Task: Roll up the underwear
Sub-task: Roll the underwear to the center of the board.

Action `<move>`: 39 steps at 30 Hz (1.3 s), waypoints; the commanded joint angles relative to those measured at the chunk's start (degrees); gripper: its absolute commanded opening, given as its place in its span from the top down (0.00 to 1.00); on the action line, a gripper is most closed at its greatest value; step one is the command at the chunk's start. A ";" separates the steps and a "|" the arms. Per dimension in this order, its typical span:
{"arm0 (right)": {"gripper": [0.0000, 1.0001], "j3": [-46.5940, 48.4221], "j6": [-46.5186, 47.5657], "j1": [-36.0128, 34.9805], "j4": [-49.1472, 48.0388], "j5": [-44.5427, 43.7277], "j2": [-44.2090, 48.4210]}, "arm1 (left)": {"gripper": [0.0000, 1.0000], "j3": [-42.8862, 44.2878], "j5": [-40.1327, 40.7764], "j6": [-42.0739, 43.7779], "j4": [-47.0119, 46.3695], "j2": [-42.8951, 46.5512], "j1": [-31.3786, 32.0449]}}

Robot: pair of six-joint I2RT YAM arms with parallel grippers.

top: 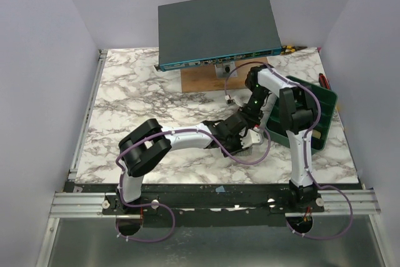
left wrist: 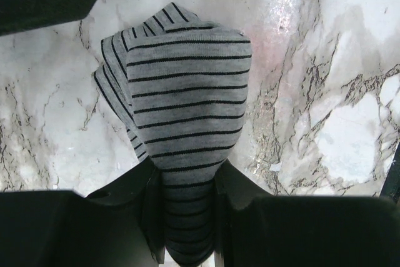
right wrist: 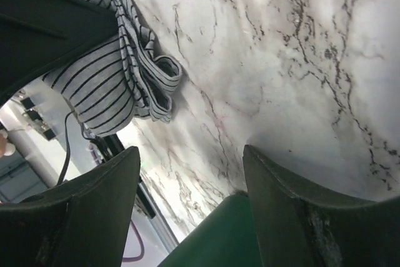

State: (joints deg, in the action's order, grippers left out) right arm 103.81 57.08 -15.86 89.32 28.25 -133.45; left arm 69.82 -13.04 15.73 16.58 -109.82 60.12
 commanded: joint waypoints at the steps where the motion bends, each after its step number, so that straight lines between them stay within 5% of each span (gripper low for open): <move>1: 0.29 0.14 2.70 1.25 -9.49 -2.08 1.24 | 1.00 -3.04 -3.96 -2.02 11.03 -5.53 0.80; 10: 0.29 -4.26 -0.65 2.50 -15.45 1.17 12.75 | 1.00 -3.86 -7.24 -2.34 9.21 -5.51 -1.22; 30: 0.29 -22.80 -4.69 3.09 -23.24 -10.00 32.19 | 1.00 -3.43 -10.33 -2.10 9.59 -6.15 -2.50; 39: 0.29 -25.82 -15.26 5.09 -32.76 -12.25 39.58 | 1.00 -0.91 -17.06 -2.97 11.97 -8.30 -5.42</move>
State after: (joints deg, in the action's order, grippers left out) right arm 78.91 48.53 -12.80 62.92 18.00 -97.30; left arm 70.94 -24.03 14.70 17.12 -111.15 55.48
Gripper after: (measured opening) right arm 0.708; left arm 0.259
